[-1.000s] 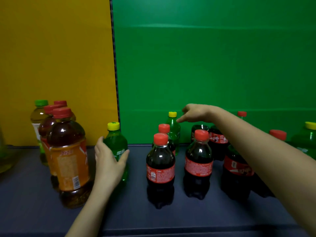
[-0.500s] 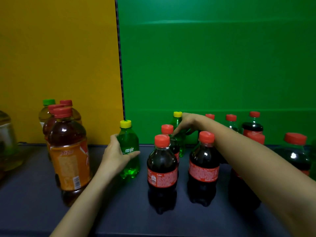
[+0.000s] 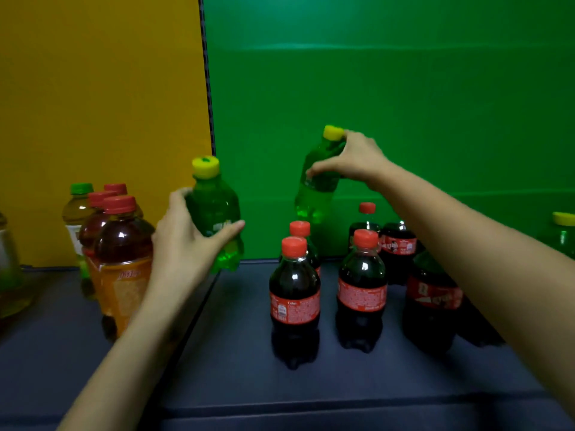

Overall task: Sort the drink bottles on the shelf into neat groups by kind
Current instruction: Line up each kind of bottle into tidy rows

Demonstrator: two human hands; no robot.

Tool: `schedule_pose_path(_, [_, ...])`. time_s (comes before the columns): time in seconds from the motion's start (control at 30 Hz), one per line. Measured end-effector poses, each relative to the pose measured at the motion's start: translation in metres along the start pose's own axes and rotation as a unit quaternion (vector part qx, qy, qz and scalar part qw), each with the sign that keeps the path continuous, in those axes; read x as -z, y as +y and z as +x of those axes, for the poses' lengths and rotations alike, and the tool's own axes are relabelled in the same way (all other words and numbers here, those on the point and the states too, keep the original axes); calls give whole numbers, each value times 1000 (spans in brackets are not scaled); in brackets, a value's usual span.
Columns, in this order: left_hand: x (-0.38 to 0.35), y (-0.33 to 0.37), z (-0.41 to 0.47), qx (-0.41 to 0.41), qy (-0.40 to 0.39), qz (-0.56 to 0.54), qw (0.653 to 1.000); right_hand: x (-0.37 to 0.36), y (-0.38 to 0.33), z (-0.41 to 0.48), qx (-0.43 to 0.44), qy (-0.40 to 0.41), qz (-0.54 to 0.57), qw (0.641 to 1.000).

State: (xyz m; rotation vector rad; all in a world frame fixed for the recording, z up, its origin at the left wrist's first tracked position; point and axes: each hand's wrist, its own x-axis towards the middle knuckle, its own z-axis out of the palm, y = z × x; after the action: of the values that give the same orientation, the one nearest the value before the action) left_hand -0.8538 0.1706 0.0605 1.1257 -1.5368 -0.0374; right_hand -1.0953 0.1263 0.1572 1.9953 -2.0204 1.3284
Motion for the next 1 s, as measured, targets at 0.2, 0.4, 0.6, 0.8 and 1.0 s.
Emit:
schedule_pose_path(0.2, [31,41,23,-95,40,-51,993,70,-21,-46,52,134,70,987])
schedule_pose_path(0.4, [21,84,26,-137,-14,-158,978,125,-15,-114,47,180,71,980])
schedule_pose_path(0.6, [-25,134,-1,-158,-86,-231,956,173,19,-172,-2,216,39,976])
schedule_pose_path(0.8, [-80,191,-42,-182,-157,-267,933,218,76,-211,-68,240,-11,968])
schedule_pose_path(1.0, [-151,243,-94,-171,-204,-283,921,256,160,-236,-122,226,-44,965])
